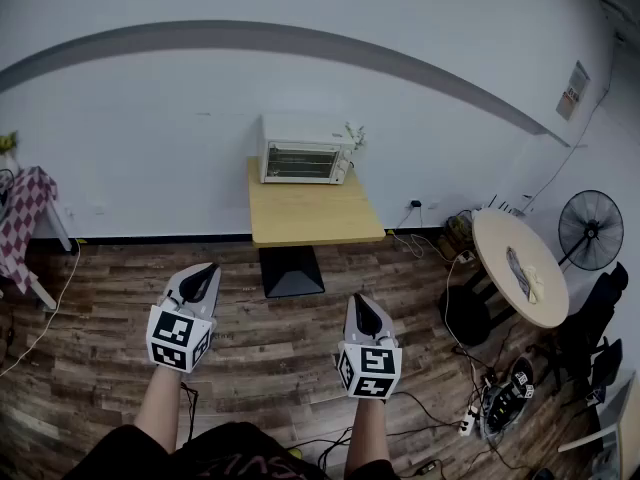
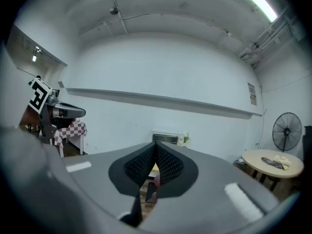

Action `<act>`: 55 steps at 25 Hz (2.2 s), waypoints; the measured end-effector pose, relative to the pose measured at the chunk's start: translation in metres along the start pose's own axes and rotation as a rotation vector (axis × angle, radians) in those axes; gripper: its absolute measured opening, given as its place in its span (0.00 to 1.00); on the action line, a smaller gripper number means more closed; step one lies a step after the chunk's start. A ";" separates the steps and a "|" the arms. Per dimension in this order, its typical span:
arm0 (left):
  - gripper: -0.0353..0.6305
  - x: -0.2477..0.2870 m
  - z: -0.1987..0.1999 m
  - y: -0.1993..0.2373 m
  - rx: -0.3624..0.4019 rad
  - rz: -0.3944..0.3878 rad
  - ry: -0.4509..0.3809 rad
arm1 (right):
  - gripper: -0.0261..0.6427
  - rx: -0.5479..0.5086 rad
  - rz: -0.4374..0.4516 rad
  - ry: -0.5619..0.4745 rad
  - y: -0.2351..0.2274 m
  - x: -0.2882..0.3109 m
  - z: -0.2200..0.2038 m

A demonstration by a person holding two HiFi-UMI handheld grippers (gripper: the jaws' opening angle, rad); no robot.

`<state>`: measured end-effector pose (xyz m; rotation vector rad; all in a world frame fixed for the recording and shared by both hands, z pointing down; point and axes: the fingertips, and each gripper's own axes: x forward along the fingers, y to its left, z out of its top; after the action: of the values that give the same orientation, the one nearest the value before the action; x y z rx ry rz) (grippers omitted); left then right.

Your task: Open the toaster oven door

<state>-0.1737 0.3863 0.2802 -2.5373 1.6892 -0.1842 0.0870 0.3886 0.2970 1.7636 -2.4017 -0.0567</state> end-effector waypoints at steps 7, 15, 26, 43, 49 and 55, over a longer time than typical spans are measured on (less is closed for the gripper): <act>0.05 -0.009 -0.004 0.003 0.000 -0.006 0.001 | 0.04 -0.003 0.005 -0.005 0.009 -0.003 0.003; 0.05 -0.021 -0.009 0.019 0.002 -0.024 0.004 | 0.05 -0.015 0.023 -0.015 0.034 -0.002 0.009; 0.05 -0.028 -0.028 0.051 -0.017 -0.068 0.007 | 0.05 -0.040 -0.033 -0.010 0.069 0.006 0.009; 0.05 0.031 -0.039 0.071 -0.024 -0.102 0.012 | 0.05 -0.007 -0.050 -0.027 0.052 0.061 0.006; 0.05 0.074 -0.046 0.087 -0.022 -0.099 0.024 | 0.05 -0.022 -0.045 -0.033 0.040 0.107 0.003; 0.05 0.124 -0.056 0.089 -0.021 -0.111 0.049 | 0.05 -0.014 -0.045 -0.022 0.016 0.151 -0.006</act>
<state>-0.2158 0.2374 0.3297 -2.6648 1.5752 -0.2399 0.0291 0.2503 0.3206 1.8201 -2.3715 -0.0984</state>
